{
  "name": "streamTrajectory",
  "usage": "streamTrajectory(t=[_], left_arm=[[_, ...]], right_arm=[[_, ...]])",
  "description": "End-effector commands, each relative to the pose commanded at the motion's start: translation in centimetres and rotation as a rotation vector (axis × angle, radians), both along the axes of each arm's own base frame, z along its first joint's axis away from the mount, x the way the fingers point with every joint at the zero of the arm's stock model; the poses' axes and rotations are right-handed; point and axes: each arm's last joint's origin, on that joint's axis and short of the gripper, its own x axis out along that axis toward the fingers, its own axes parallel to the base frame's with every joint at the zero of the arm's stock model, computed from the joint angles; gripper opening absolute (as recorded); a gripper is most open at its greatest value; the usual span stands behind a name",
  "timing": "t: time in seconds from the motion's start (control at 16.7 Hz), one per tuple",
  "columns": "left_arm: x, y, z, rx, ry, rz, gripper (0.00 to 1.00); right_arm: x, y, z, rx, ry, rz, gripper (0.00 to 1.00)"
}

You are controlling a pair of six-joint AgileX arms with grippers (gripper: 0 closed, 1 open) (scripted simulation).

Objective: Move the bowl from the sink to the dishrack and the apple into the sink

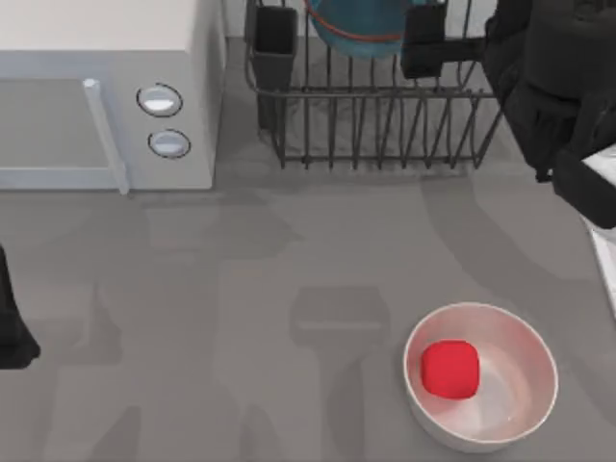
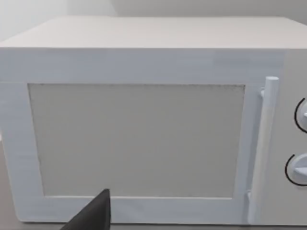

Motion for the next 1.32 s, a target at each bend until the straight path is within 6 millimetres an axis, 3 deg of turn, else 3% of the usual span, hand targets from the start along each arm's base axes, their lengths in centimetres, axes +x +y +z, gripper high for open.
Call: streamTrajectory(t=[0.36,0.54,0.66,0.84,1.02,1.32], left_arm=[[0.0,0.0,0.0,0.000,0.000,0.000,1.00],[0.0,0.0,0.0,0.000,0.000,0.000,1.00],[0.0,0.0,0.0,0.000,0.000,0.000,1.00],[0.0,0.0,0.0,0.000,0.000,0.000,1.00],[0.0,0.0,0.0,0.000,0.000,0.000,1.00],[0.0,0.0,0.0,0.000,0.000,0.000,1.00]], right_arm=[[-11.7,-10.7,2.7,0.034,-0.082,0.042,1.00],[-17.3,-13.9,1.2,0.034,-0.151,0.026,1.00],[-19.9,-15.2,-0.7,0.028,-0.178,0.007,1.00],[-21.9,-16.2,-4.3,0.019,-0.164,-0.028,1.00],[-22.6,-16.8,-7.3,0.018,-0.119,-0.066,1.00],[-22.7,-17.0,-8.1,0.020,-0.104,-0.084,1.00]])
